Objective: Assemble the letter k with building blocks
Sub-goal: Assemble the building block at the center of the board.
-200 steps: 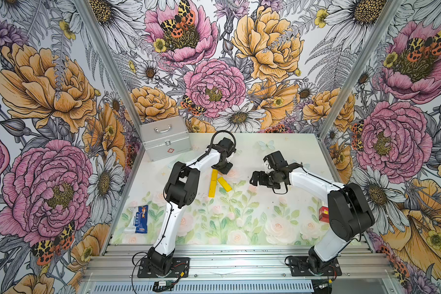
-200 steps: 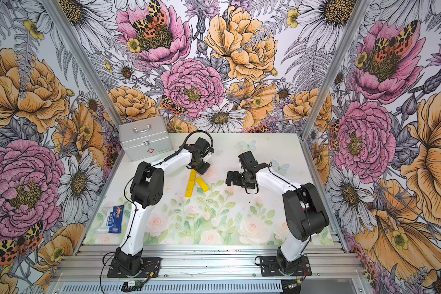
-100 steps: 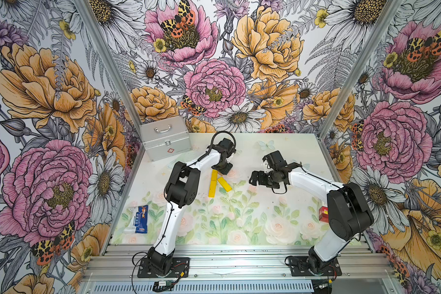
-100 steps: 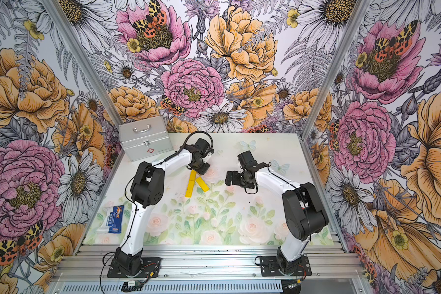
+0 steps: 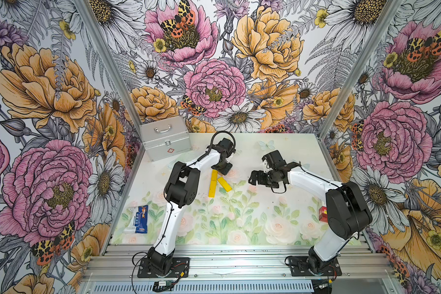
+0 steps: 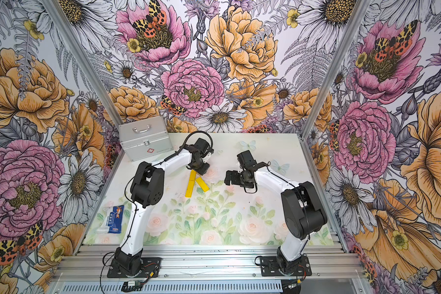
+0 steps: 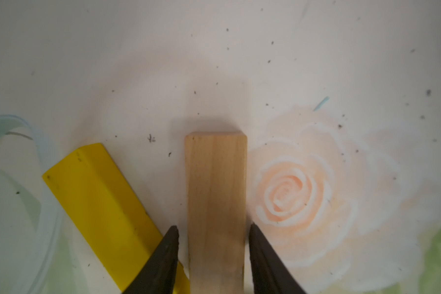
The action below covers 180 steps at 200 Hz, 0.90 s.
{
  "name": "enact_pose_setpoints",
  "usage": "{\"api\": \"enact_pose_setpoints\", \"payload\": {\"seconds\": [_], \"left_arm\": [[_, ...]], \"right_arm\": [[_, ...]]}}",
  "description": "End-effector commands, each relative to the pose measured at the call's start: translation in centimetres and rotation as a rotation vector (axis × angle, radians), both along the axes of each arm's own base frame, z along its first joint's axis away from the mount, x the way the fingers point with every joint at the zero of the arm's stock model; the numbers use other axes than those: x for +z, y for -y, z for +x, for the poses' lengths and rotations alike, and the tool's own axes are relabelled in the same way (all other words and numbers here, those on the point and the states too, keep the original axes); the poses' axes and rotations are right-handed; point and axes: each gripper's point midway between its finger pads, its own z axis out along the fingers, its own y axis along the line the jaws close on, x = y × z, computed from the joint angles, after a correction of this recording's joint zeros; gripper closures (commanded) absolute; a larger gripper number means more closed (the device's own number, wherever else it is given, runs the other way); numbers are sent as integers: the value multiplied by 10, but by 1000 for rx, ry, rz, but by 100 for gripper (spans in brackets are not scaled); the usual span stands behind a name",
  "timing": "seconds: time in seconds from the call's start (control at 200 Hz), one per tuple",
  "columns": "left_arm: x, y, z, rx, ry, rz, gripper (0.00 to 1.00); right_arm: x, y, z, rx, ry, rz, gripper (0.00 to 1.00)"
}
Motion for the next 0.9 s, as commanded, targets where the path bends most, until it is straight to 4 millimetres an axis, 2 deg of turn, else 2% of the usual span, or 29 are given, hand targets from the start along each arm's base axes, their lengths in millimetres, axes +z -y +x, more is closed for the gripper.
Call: {"api": "enact_pose_setpoints", "payload": {"seconds": [0.0, 0.896], "left_arm": [[0, -4, 0, 7, -1, 8, 53], [39, -6, 12, 22, 91, 4, 50]], "right_arm": [[7, -7, 7, 1, 16, 20, 1], [4, -17, 5, 21, 8, 20, 1]]}}
